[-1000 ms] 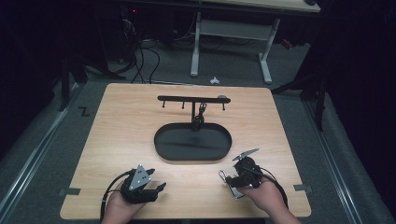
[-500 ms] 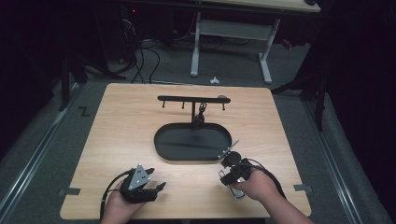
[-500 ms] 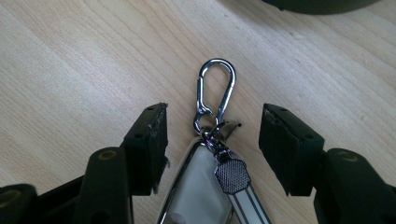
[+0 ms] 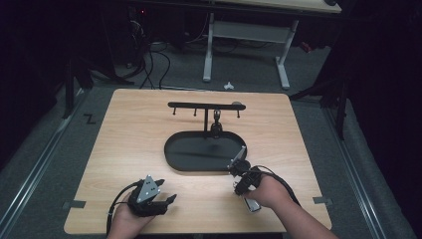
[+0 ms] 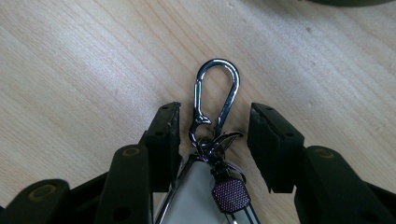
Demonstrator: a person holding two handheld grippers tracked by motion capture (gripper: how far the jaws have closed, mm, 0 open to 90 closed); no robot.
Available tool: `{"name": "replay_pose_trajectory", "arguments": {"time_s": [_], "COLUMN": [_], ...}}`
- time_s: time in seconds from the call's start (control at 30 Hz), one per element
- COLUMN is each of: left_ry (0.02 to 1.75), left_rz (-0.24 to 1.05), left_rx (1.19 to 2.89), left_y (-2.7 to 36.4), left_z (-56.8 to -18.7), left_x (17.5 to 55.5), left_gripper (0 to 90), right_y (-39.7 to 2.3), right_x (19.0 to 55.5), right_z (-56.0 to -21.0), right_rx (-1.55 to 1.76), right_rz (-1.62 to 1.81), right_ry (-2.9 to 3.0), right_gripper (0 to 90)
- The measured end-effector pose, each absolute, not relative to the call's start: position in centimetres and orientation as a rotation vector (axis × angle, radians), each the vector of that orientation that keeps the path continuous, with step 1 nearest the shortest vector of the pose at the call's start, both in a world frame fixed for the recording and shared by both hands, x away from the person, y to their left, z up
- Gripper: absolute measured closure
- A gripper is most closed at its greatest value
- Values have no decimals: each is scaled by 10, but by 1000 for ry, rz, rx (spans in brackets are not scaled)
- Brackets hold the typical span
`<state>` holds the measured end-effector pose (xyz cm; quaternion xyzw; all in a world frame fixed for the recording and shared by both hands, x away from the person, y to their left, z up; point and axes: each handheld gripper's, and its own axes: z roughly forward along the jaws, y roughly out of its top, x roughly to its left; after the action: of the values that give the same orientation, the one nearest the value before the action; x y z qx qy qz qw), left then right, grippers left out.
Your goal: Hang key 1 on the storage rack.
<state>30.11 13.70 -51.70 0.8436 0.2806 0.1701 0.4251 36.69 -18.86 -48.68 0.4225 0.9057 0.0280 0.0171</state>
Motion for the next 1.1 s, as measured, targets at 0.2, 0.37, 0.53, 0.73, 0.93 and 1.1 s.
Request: {"name": "replay_pose_trajectory", "arguments": {"time_s": [0.2, 0.37, 0.53, 0.73, 0.93, 1.1], "left_ry": [703, 704, 703, 710, 708, 703], "left_rz": [424, 423, 422, 419, 418, 416], "left_rx": [2109, 2108, 2110, 2103, 2104, 2112], "left_y": [137, 137, 137, 138, 138, 138], "left_z": [-517, -517, -517, -517, -517, -517], "left_x": [301, 301, 301, 302, 302, 301], "left_gripper": [336, 336, 335, 336, 336, 336], "right_y": [-188, -186, -186, -190, -198, -205], "right_x": [367, 367, 366, 365, 364, 362], "right_z": [-488, -488, -488, -480, -465, -452], "right_rx": [1303, 1297, 1252, 1269, 1293, 1288], "right_rz": [84, 56, 68, 104, 137, 149], "right_ry": [2820, 2831, 2833, 2842, 2817, 2805], "right_gripper": [653, 804, 809, 812, 811, 811]}}
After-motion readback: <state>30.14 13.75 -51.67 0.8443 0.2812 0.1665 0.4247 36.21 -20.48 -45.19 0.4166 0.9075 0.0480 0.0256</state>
